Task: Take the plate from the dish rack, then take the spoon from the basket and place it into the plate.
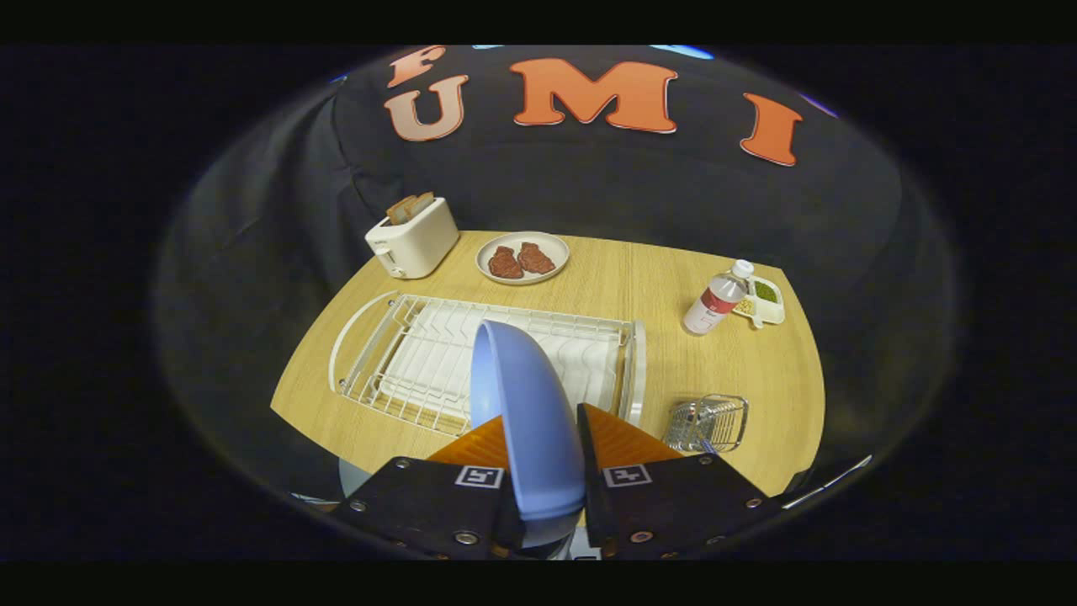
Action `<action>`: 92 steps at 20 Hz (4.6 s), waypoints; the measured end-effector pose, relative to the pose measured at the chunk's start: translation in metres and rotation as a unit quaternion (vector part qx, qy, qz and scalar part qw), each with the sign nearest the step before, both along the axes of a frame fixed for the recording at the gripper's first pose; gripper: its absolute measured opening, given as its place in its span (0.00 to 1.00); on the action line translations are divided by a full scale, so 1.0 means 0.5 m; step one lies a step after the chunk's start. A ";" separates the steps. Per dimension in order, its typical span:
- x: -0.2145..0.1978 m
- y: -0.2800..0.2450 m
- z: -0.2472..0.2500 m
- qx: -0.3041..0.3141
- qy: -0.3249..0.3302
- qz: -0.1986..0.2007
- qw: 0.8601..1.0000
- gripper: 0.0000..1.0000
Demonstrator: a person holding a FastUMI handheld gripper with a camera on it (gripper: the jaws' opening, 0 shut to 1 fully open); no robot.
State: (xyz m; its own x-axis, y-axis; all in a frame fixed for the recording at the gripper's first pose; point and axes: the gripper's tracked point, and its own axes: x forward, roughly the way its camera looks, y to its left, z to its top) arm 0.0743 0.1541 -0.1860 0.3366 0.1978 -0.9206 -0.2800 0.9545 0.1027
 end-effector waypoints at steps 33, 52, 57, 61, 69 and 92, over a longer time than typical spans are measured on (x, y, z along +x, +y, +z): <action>-0.326 0.006 -0.337 0.257 0.127 -0.189 0.939 0.34; -0.197 -0.313 -0.248 0.081 -0.182 -0.191 0.961 0.83; -0.143 -0.356 -0.230 0.042 -0.253 -0.192 0.947 0.83; -0.110 -0.383 -0.228 0.002 -0.296 -0.190 0.936 0.83; -0.060 -0.395 -0.233 -0.018 -0.335 -0.215 0.917 0.56; -0.071 -0.372 -0.015 0.056 -0.402 -0.256 0.877 0.10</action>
State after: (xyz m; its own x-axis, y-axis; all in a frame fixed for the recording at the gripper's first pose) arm 0.0388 -0.0319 -0.1937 0.9391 -0.0957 -0.3301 0.1587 0.9727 0.1693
